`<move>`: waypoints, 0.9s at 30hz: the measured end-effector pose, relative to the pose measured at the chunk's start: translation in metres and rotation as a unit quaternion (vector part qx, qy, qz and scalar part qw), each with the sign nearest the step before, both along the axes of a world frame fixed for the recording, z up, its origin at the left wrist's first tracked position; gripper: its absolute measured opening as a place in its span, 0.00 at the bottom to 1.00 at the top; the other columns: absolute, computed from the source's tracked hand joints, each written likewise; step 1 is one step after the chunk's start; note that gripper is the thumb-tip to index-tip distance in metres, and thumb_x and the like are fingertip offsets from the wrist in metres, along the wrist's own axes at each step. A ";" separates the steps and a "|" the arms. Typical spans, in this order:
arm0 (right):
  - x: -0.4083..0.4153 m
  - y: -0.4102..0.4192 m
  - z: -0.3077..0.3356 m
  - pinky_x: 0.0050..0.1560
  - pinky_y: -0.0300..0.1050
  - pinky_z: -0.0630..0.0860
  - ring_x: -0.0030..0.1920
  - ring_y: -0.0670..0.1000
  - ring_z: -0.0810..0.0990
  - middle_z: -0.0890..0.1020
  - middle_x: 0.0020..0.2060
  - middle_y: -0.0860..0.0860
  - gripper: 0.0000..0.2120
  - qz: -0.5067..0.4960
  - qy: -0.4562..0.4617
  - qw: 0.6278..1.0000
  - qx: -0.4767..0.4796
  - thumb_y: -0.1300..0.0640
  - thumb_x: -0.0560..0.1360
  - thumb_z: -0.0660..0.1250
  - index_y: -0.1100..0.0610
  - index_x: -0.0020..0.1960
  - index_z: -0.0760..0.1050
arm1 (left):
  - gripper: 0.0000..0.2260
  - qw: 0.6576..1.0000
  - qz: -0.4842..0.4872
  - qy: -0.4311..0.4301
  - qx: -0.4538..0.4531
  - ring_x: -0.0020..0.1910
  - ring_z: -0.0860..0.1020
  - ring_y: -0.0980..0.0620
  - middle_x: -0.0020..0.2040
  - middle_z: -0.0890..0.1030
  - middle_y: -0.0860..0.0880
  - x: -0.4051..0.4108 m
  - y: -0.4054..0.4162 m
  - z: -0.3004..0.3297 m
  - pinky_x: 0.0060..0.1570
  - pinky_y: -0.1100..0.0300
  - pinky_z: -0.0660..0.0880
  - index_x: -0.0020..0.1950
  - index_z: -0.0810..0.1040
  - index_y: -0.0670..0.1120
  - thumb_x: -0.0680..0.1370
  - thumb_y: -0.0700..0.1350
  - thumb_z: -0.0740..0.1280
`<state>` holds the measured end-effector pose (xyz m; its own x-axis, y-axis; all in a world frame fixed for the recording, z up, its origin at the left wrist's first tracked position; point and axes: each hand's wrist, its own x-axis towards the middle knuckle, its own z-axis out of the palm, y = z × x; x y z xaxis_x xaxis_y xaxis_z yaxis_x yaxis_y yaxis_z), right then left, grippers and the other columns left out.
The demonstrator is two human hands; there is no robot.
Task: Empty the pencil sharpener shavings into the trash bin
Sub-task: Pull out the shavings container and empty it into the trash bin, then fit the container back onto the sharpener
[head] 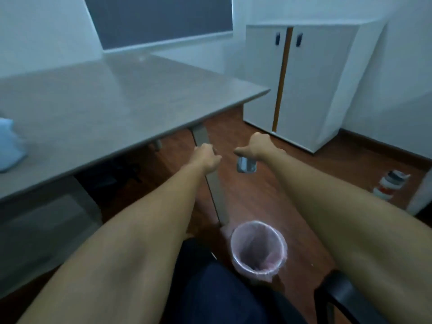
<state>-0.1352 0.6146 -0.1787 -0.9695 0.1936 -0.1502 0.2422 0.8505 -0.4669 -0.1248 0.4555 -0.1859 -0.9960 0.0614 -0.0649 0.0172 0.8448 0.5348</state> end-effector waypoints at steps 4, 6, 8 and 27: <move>0.006 -0.028 0.073 0.44 0.47 0.73 0.56 0.61 0.80 0.83 0.54 0.62 0.28 0.044 0.088 0.995 0.014 0.38 0.71 0.69 0.64 0.52 0.79 | 0.14 0.997 -0.003 0.065 -0.031 0.63 0.77 0.42 0.62 0.81 0.42 0.015 -0.030 0.069 0.61 0.53 0.74 0.60 0.81 0.44 0.77 0.48 0.66; 0.008 -0.048 0.103 0.42 0.44 0.70 0.55 0.60 0.81 0.83 0.54 0.61 0.28 0.070 0.110 0.991 0.023 0.38 0.72 0.68 0.63 0.54 0.80 | 0.13 0.995 0.007 0.092 -0.038 0.61 0.79 0.41 0.60 0.82 0.40 0.022 -0.048 0.097 0.58 0.54 0.74 0.57 0.82 0.44 0.77 0.46 0.66; 0.008 -0.074 0.128 0.37 0.42 0.68 0.50 0.59 0.79 0.82 0.53 0.61 0.28 0.091 0.132 0.987 0.018 0.38 0.72 0.69 0.64 0.54 0.80 | 0.10 0.991 0.037 0.119 -0.041 0.58 0.80 0.41 0.57 0.84 0.39 0.031 -0.071 0.124 0.56 0.54 0.75 0.52 0.83 0.43 0.76 0.45 0.66; 0.002 -0.314 0.143 0.49 0.46 0.76 0.46 0.54 0.81 0.86 0.51 0.58 0.29 0.238 0.162 0.942 -0.169 0.37 0.70 0.72 0.63 0.54 0.83 | 0.33 0.879 0.425 0.216 0.033 0.65 0.72 0.37 0.68 0.69 0.40 0.088 -0.318 0.117 0.60 0.50 0.70 0.72 0.66 0.48 0.71 0.56 0.72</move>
